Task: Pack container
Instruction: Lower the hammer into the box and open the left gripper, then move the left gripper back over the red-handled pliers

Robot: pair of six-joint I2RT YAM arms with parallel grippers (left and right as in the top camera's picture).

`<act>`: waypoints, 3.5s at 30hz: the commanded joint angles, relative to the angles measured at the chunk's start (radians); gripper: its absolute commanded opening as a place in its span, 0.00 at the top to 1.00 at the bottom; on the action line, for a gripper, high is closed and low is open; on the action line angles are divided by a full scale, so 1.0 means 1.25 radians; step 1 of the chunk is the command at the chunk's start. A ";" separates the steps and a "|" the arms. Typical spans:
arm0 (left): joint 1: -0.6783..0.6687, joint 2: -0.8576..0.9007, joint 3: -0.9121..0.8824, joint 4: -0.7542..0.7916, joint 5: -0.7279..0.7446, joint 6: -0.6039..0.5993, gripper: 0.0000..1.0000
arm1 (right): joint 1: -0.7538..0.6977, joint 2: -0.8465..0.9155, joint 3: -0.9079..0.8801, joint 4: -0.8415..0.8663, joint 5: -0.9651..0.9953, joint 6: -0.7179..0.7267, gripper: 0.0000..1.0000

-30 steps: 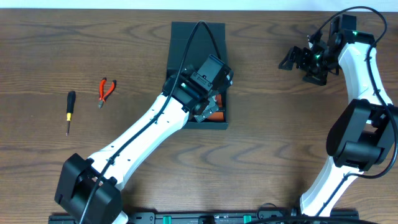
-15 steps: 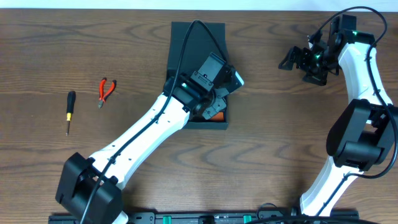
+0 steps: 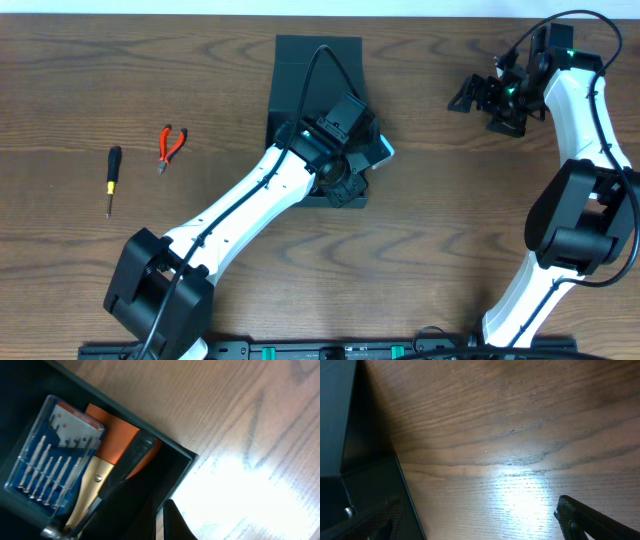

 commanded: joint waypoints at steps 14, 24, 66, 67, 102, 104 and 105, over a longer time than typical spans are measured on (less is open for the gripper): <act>-0.013 0.058 -0.034 0.041 0.040 0.002 0.94 | 0.008 0.009 0.001 0.013 0.009 0.008 0.01; -0.013 0.152 -0.034 0.104 0.021 0.002 0.94 | 0.008 0.009 0.001 0.013 0.009 0.008 0.01; 0.490 -0.060 0.190 -0.320 -0.228 -0.112 0.10 | 0.008 0.009 0.001 0.025 0.009 0.008 0.01; 0.513 -0.034 0.190 -0.329 -0.219 -0.092 0.10 | 0.008 0.009 0.001 0.028 0.009 0.008 0.01; 0.611 0.330 0.190 -0.144 -0.166 0.065 0.34 | 0.009 0.009 0.001 0.010 0.009 0.008 0.01; 0.611 0.331 0.190 -0.129 -0.149 0.070 0.34 | 0.009 0.009 0.001 0.009 0.009 0.008 0.01; 0.611 0.331 0.190 -0.122 -0.149 0.070 0.34 | 0.009 0.009 0.001 0.009 0.009 0.008 0.01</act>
